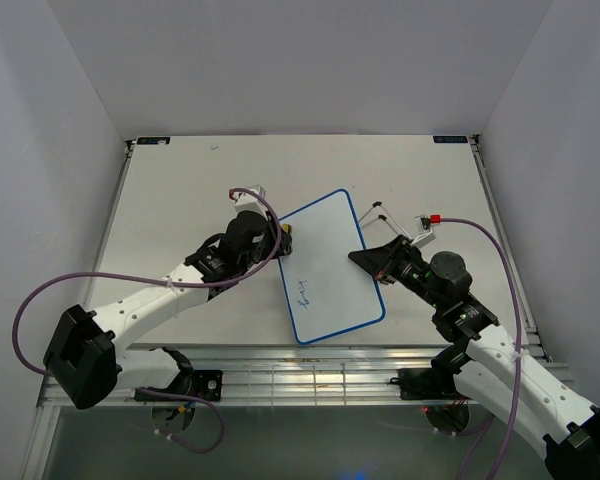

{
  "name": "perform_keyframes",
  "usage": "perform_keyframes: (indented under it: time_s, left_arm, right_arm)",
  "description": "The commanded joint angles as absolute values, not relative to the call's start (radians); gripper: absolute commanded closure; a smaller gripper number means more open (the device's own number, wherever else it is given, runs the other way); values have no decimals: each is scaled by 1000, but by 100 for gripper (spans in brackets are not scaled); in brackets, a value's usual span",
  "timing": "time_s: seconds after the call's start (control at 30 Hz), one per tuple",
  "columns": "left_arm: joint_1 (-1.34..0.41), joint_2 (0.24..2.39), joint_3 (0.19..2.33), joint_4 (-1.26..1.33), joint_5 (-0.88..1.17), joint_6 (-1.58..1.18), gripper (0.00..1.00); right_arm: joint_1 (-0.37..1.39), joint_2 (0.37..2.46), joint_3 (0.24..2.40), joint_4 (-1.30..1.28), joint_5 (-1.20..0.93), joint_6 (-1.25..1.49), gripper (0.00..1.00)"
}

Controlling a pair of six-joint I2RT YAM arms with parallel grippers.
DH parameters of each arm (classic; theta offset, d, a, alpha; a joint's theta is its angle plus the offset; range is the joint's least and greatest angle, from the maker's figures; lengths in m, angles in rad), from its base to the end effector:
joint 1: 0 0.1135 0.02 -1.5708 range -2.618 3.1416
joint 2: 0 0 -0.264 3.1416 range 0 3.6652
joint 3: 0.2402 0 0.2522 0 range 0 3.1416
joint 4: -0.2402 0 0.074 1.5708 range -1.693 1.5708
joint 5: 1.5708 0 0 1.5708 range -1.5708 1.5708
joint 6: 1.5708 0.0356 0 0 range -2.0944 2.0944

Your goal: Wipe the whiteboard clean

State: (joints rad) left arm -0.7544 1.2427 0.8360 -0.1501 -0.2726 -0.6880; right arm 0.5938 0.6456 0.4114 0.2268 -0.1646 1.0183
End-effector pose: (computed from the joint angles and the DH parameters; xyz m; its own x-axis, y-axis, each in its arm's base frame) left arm 0.2074 -0.1817 0.2644 -0.6105 -0.2654 -0.7462 0.1363 0.8929 -0.4292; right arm 0.1380 0.1002 0.2730 -0.5886 0.6158 -0.5238 -0.3557 0.3845 0.8518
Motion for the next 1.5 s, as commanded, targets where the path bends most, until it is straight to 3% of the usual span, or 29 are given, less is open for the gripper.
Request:
perform_keyframes:
  time_s: [0.0,0.8,1.17,1.47]
  left_arm:
    - [-738,1276,856,-150,-264,-654,100]
    - [-723,1260,819,41,-314,-606,100]
    - [-749,1175,698,-80,-284,-750,100]
    - [-847,1213,730,-166,-405,-824,100]
  right_arm:
    - [609,584,497,532,-299,1140,92]
    - [609,578,495,554,-308,1166,92]
    - [609,604,492,561,-239,1126,92]
    - [609,603,491,561,-206,1111,92]
